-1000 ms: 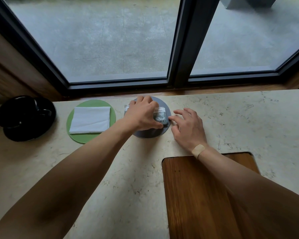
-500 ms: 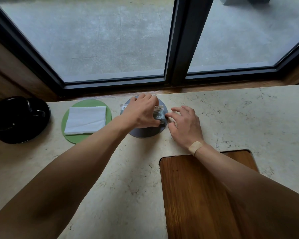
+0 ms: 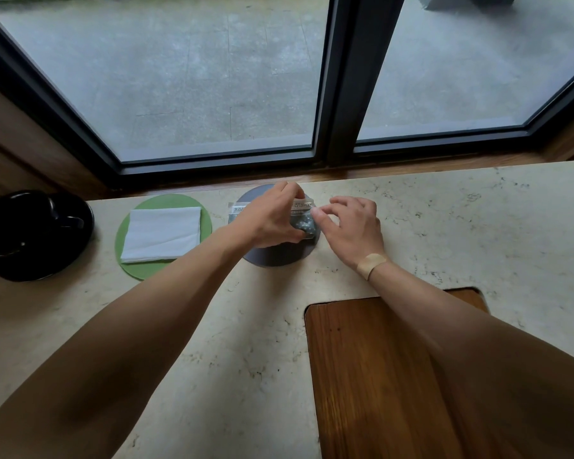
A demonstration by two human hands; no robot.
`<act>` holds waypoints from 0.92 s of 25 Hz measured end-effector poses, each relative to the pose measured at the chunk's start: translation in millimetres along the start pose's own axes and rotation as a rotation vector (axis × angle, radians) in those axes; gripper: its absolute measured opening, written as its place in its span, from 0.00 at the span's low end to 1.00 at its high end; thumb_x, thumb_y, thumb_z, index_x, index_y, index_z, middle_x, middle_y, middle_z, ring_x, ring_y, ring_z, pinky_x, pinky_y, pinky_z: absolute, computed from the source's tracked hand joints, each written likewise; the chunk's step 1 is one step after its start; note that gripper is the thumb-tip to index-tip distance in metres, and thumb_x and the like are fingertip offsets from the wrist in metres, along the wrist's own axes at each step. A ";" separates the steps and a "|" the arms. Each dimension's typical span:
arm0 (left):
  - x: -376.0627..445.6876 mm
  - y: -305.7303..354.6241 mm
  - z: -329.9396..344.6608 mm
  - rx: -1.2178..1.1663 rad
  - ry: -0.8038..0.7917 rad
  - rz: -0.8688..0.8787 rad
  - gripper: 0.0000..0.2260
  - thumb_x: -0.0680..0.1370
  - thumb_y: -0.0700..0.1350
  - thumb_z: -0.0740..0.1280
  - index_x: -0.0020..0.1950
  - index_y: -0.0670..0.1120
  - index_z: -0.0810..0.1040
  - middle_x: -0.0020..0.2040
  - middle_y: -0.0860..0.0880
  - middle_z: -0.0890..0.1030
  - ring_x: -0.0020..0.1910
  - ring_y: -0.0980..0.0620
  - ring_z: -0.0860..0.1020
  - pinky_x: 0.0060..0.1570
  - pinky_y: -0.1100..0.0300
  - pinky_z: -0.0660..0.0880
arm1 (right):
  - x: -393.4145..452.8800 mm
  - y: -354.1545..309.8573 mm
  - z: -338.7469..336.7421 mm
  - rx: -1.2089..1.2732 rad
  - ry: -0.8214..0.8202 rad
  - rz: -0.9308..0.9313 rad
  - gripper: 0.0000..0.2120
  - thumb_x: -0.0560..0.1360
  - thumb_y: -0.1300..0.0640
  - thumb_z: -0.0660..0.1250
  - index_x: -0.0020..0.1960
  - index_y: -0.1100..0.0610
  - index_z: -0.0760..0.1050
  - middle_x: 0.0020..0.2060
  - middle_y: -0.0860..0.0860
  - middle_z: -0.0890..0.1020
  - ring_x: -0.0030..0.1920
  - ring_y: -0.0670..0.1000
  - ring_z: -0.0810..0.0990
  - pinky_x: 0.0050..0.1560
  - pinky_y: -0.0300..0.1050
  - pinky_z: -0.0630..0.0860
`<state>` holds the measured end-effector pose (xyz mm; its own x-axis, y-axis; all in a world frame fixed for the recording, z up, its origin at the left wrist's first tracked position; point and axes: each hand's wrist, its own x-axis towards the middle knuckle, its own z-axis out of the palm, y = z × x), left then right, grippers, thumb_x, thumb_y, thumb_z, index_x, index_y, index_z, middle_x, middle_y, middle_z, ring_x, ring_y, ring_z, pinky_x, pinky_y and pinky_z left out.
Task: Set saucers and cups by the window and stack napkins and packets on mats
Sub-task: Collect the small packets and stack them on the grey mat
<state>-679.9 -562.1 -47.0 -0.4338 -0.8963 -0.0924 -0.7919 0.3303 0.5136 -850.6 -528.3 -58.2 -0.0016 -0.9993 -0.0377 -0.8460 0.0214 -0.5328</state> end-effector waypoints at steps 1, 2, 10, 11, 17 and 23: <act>-1.3 -1.2 -0.4 -0.004 0.005 0.014 0.27 0.67 0.50 0.77 0.60 0.47 0.68 0.56 0.49 0.72 0.51 0.51 0.72 0.45 0.61 0.71 | 2.0 -1.8 0.2 -0.019 -0.014 0.004 0.18 0.77 0.40 0.61 0.58 0.49 0.80 0.63 0.49 0.76 0.66 0.54 0.65 0.63 0.53 0.68; -2.2 -2.1 -0.7 -0.010 0.007 0.022 0.27 0.67 0.49 0.77 0.60 0.47 0.68 0.56 0.48 0.72 0.51 0.51 0.72 0.45 0.62 0.71 | 3.7 -3.6 0.5 -0.037 -0.033 0.012 0.18 0.76 0.39 0.63 0.56 0.48 0.81 0.64 0.48 0.75 0.66 0.54 0.64 0.63 0.53 0.67; -7.9 -0.4 -1.6 -0.194 0.001 -0.035 0.24 0.72 0.50 0.74 0.63 0.48 0.69 0.57 0.47 0.78 0.51 0.52 0.76 0.47 0.60 0.77 | 4.6 -12.9 2.9 0.055 -0.027 0.114 0.12 0.72 0.43 0.71 0.51 0.48 0.79 0.60 0.48 0.76 0.65 0.53 0.64 0.63 0.48 0.66; -8.3 -0.5 -3.3 -0.238 0.011 -0.070 0.20 0.74 0.50 0.71 0.63 0.48 0.70 0.55 0.48 0.79 0.50 0.52 0.77 0.45 0.62 0.77 | 5.2 -12.0 2.2 0.052 -0.022 0.118 0.12 0.71 0.42 0.71 0.50 0.48 0.79 0.60 0.48 0.76 0.64 0.53 0.64 0.62 0.48 0.66; 3.1 3.9 -5.5 -0.097 0.120 -0.176 0.11 0.80 0.49 0.61 0.53 0.45 0.79 0.48 0.46 0.81 0.44 0.50 0.75 0.37 0.60 0.68 | 13.0 -11.8 -3.0 0.014 -0.057 0.136 0.13 0.72 0.43 0.71 0.51 0.50 0.80 0.60 0.48 0.74 0.64 0.54 0.63 0.62 0.50 0.65; 12.8 3.4 -5.1 0.102 0.113 -0.263 0.13 0.78 0.51 0.60 0.48 0.47 0.82 0.45 0.46 0.83 0.45 0.45 0.78 0.45 0.50 0.76 | 16.2 -13.0 -2.0 -0.035 -0.081 0.146 0.14 0.71 0.42 0.71 0.51 0.49 0.80 0.63 0.49 0.72 0.66 0.55 0.62 0.64 0.52 0.64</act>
<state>-686.0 -574.0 -42.0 -0.1614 -0.9805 -0.1123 -0.9122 0.1048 0.3962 -840.7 -544.8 -50.2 -0.0842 -0.9799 -0.1811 -0.8578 0.1637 -0.4871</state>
